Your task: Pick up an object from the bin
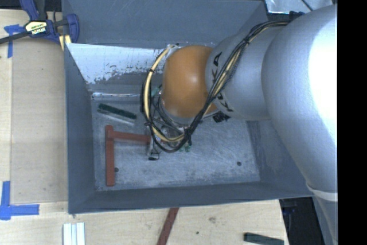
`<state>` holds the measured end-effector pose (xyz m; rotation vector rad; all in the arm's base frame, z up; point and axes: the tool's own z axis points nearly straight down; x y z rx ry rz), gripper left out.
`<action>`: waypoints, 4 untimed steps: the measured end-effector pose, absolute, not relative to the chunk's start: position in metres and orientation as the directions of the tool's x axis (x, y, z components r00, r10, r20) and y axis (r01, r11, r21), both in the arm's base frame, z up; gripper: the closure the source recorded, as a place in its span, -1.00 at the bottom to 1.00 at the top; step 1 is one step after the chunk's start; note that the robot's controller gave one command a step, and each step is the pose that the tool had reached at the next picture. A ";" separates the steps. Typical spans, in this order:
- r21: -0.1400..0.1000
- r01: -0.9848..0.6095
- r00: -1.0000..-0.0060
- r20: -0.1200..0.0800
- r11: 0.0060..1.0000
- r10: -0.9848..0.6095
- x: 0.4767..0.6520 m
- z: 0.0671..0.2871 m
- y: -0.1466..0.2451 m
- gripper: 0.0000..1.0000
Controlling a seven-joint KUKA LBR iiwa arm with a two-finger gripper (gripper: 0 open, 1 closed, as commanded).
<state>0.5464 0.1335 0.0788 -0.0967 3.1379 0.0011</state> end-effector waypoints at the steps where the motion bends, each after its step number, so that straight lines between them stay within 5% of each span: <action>1: 0.001 -0.061 -0.998 -0.002 0.998 -0.061 0.546 0.079 0.133 1.00; 2: 0.001 -0.064 -0.998 -0.002 0.998 -0.064 0.510 0.197 0.136 1.00; 3: 0.001 -0.064 -0.998 -0.002 0.998 -0.064 0.510 0.197 0.136 1.00; 4: -0.001 -0.402 -0.915 -0.005 0.915 -0.402 0.484 0.290 0.112 1.00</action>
Offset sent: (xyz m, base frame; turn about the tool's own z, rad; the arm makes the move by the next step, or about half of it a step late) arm -0.0373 0.0027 0.1184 -0.0005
